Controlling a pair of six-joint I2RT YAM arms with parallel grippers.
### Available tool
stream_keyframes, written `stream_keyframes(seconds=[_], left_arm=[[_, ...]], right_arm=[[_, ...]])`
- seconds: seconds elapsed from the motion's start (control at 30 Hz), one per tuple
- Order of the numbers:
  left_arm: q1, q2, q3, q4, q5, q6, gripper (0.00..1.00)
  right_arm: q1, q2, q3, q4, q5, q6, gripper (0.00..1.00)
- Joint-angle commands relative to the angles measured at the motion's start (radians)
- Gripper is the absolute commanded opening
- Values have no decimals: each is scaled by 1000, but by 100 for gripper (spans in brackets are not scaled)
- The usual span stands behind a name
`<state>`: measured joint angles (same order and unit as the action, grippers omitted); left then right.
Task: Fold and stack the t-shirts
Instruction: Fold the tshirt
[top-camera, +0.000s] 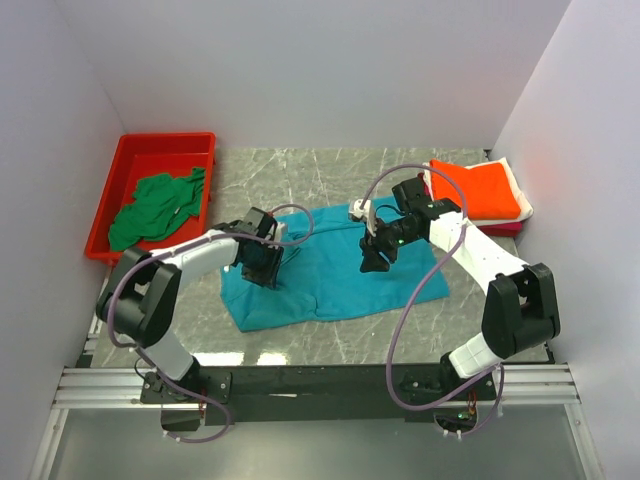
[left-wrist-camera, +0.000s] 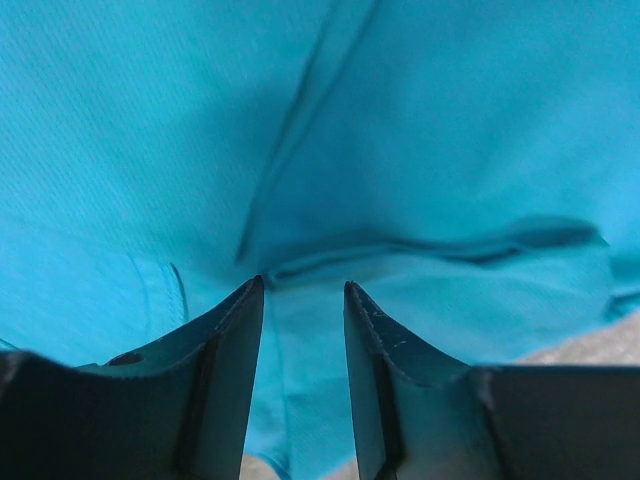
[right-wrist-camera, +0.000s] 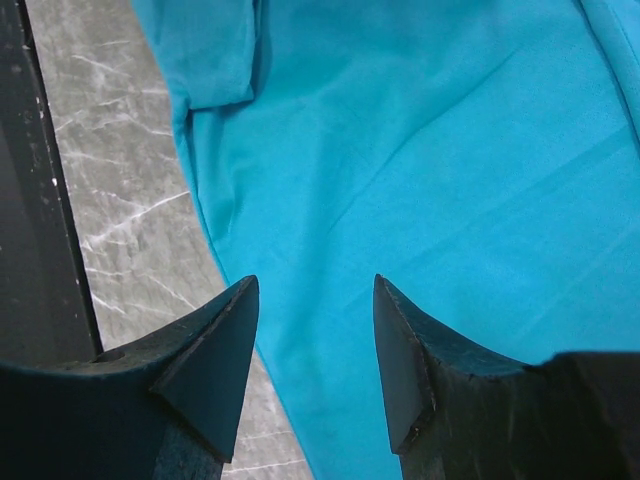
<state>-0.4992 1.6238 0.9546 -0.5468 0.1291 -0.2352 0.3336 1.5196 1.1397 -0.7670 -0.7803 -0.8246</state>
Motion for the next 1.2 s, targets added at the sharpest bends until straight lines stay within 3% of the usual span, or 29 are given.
stream_keyframes(seconds=[0.0, 0.17, 0.23, 0.4, 0.47, 0.63, 0.77, 0.87, 0.97, 1.17], left_arm=[[-7, 22, 56, -4, -51, 31, 43], [-10, 39, 62, -12, -37, 42, 41], [-12, 39, 53, -7, -14, 45, 36], [-21, 18, 36, -10, 41, 53, 6], [-21, -10, 33, -15, 55, 56, 1], [-21, -86, 32, -38, 64, 74, 1], [-21, -130, 27, -42, 57, 108, 1], [-21, -160, 9, -28, 60, 119, 1], [-21, -185, 1, -7, 60, 119, 1], [-21, -214, -11, 7, 67, 125, 1]], right_arm=[[-10, -36, -4, -17, -42, -19, 57], [-15, -33, -5, -25, -42, -24, 57], [-18, -33, -5, -29, -39, -25, 57], [-36, -53, 0, -57, -25, -60, 57], [-48, -73, -8, -87, 10, -100, 56], [-116, -151, -81, -161, 153, -289, 56], [-316, -193, -211, -212, 285, -651, 55], [-450, -197, -254, -233, 329, -827, 56], [-473, -181, -306, -181, 420, -879, 55], [-472, -116, -331, -71, 449, -877, 54]])
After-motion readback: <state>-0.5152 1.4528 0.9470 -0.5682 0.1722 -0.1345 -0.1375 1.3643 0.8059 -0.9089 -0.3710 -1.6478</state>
